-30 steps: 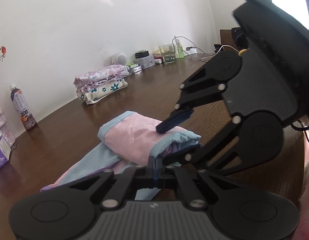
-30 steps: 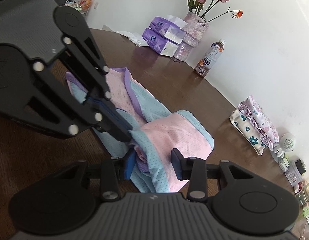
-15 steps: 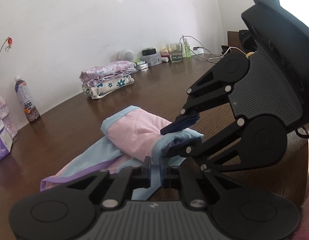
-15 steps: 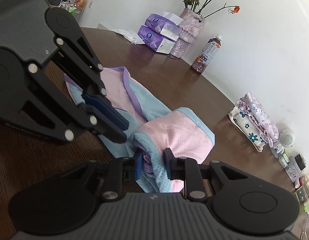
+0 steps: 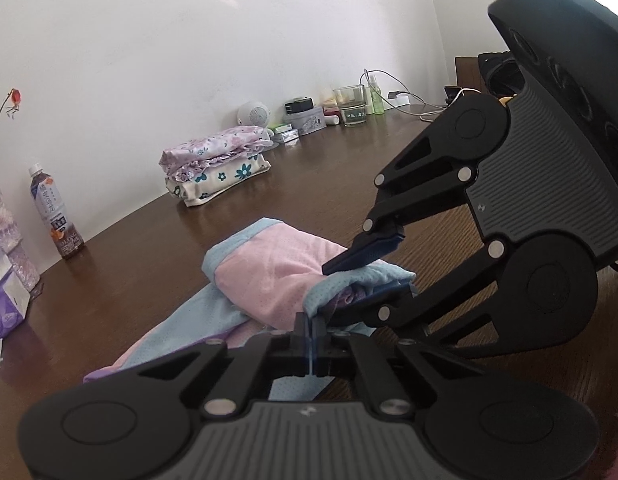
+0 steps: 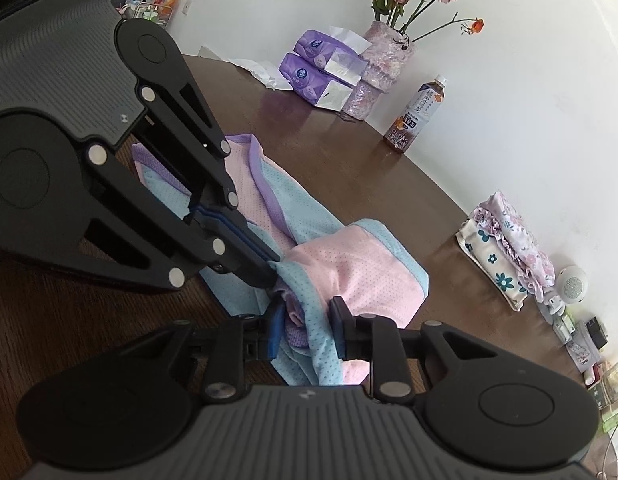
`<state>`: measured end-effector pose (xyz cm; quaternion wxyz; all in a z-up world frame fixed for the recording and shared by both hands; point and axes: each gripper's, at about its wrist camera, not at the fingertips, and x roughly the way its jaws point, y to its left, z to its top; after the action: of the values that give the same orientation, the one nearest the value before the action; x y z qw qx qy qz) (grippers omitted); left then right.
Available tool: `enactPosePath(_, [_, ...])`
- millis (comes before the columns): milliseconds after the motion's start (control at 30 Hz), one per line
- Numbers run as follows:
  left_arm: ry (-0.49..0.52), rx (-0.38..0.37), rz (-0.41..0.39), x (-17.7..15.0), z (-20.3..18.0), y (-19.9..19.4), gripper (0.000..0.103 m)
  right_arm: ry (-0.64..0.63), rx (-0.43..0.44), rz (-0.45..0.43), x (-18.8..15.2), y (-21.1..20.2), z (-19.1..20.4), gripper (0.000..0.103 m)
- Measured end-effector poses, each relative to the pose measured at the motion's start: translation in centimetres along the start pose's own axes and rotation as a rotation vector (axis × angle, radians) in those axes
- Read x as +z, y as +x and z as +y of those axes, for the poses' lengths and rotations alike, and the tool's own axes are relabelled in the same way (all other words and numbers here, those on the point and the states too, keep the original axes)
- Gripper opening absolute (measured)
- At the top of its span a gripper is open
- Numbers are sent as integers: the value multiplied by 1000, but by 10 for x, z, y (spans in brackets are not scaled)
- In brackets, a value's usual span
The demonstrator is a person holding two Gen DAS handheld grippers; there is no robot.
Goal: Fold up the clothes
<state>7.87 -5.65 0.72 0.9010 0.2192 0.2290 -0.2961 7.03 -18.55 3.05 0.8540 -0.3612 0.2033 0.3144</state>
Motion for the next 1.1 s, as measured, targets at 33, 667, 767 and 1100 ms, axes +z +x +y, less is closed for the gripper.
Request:
enactPosePath(33, [10,5,-1,0,-2,-1,0,-10,-4,0,1,1,1,24])
enactPosePath(667, [-20,5,-13,-3,-8,-15,0,23,-19,7,8,8,0,15])
enactPosePath(767, [-45,18,-10,-5,-3,-16,0,31,-23,5,6,7,0,15])
enactPosePath(1100, [-30,32,10,0,0,0,7,28,-25,-4,6,2,4,14])
